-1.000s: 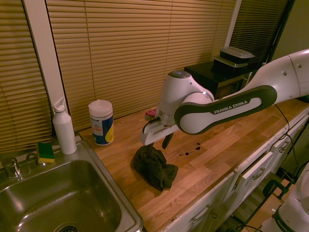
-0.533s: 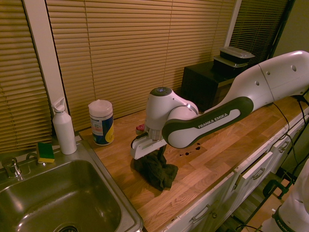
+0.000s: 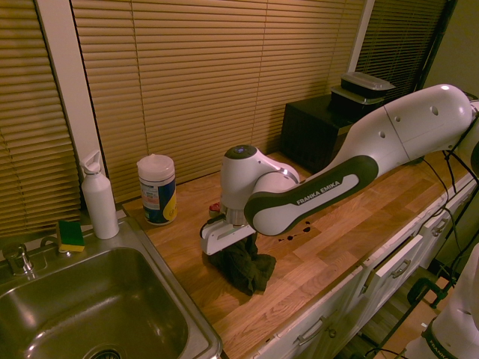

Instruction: Clear the spill

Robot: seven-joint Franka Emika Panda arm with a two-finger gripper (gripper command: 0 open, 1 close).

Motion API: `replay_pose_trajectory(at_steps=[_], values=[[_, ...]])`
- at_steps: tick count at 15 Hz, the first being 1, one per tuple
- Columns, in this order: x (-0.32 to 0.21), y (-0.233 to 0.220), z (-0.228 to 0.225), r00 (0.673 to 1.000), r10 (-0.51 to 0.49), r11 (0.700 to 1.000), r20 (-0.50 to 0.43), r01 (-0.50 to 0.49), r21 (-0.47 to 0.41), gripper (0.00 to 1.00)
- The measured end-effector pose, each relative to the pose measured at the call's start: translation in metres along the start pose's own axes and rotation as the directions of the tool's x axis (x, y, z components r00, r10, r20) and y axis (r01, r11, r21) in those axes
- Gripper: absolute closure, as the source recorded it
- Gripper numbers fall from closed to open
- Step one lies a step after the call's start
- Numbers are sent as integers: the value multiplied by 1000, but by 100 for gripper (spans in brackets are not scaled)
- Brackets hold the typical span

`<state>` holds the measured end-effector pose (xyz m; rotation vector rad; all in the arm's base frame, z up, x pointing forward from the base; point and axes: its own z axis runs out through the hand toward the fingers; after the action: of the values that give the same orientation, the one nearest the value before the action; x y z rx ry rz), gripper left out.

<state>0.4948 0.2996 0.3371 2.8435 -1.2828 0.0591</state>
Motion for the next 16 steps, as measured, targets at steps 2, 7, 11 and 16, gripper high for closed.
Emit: replay_pose_trajectory(at_steps=[2, 7, 11, 16], values=[[2, 1, 4, 1000, 6, 1000, -4, -6, -15, 100], [5, 2, 5, 1000, 17, 999, -8, -17, -28, 100], [11, 3, 5, 1000, 26, 999, -10, -26, -35, 100], [34, 16, 6, 998, 61, 997, -20, -62, -46, 100]])
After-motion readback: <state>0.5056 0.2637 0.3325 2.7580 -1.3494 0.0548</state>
